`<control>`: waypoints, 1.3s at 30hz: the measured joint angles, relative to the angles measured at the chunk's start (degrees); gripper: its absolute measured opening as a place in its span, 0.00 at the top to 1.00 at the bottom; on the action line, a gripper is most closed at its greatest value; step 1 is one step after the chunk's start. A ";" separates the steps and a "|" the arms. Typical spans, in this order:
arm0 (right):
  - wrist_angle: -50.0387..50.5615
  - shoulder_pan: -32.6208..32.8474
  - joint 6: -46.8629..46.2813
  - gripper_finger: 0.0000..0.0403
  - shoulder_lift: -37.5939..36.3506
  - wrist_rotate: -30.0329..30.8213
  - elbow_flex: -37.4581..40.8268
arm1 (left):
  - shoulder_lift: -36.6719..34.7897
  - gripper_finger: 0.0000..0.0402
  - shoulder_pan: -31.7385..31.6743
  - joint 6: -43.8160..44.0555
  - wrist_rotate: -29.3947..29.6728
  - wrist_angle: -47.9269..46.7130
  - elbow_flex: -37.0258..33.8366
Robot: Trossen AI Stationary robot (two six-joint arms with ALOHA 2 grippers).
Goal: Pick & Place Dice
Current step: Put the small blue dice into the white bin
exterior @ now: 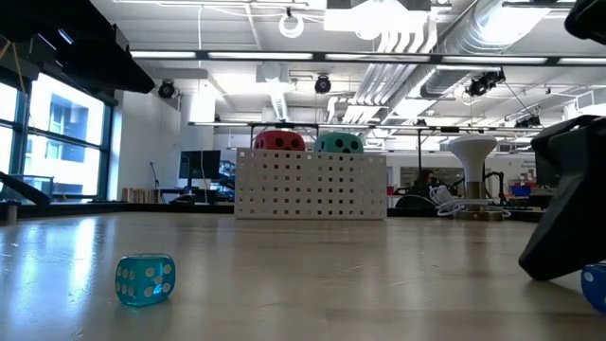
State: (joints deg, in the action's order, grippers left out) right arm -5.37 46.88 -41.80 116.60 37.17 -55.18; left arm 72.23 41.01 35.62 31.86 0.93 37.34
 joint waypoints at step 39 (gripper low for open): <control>6.79 -4.05 13.85 0.91 -6.51 -7.04 0.36 | 0.04 0.27 0.00 -1.01 1.54 1.07 -0.02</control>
State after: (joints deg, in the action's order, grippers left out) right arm 1.42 42.84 -27.95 110.08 30.13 -54.81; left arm 72.27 41.01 34.62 33.40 2.00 37.32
